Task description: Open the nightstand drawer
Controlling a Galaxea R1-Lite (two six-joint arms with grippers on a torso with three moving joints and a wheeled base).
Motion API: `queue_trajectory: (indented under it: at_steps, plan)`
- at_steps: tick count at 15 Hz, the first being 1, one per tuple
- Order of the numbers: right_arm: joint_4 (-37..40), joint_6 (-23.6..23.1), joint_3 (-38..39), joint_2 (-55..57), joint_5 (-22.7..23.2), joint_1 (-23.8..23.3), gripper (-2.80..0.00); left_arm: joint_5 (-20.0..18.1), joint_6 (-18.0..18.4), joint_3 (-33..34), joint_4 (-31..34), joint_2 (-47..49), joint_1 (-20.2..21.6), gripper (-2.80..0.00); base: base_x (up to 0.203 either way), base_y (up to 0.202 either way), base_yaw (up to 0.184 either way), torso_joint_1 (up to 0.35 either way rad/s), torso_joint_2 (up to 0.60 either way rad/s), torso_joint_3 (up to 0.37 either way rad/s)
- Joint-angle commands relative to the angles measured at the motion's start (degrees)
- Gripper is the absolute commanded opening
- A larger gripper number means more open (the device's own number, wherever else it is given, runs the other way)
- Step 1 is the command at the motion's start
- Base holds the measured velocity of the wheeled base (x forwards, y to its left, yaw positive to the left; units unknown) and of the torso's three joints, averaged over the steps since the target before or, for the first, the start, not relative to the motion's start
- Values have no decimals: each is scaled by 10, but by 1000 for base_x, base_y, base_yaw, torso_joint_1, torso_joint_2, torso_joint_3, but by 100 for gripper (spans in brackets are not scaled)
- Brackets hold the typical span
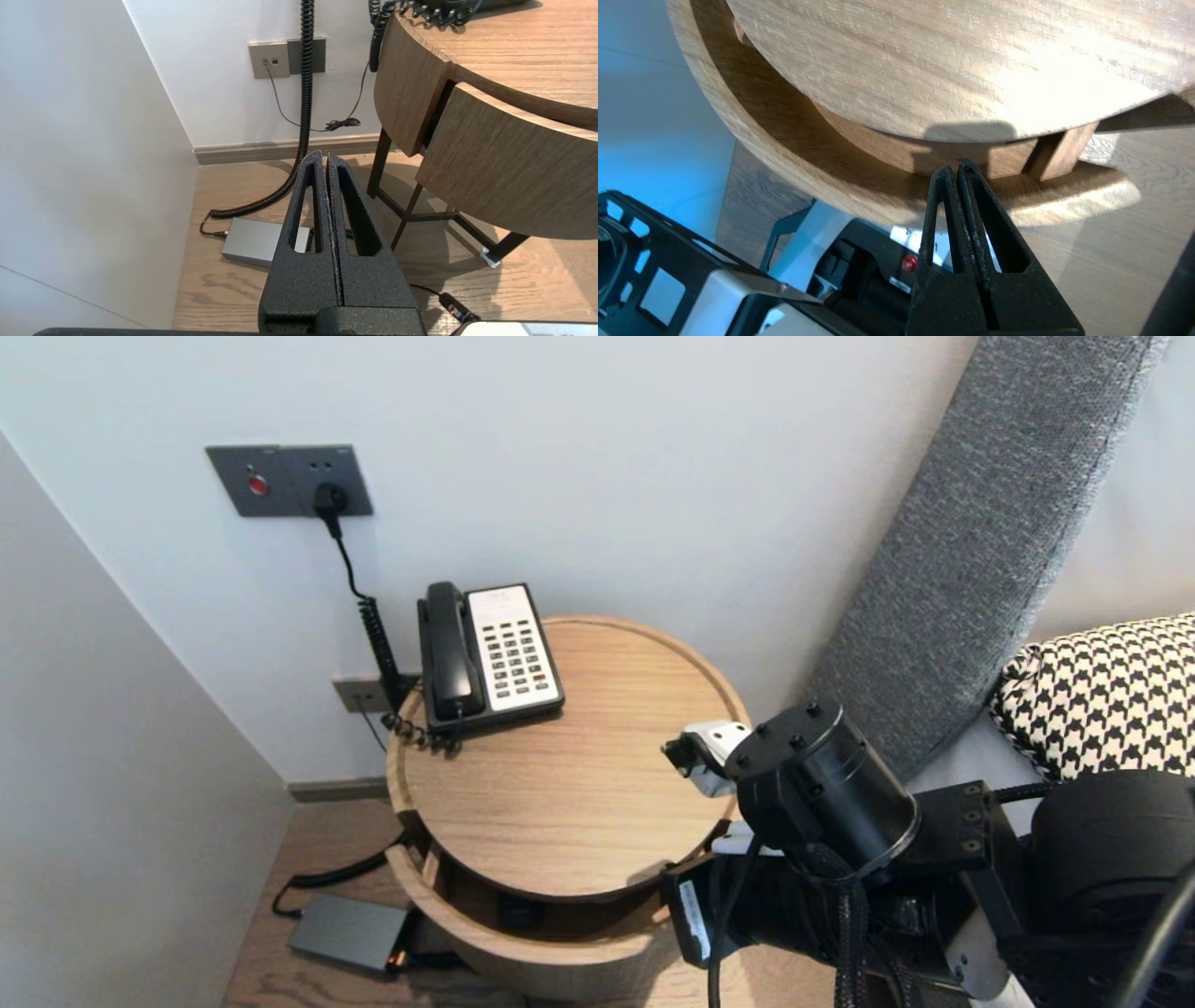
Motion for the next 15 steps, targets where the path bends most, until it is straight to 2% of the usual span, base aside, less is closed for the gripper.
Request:
queue_trajectory:
  at_steps: [1,5,15]
  plan:
    - [-1,3,-9,20,0,-1,-280,0,0,7,0,-1,1,-280,0,0,0,0,0,0]
    - [-2,5,-9,64,0,-15,-280,0,0,7,0,-1,1,-280,0,0,0,0,0,0]
    - [-2,6,59,40,0,-5,-280,0,0,7,0,-1,1,-280,0,0,0,0,0,0]
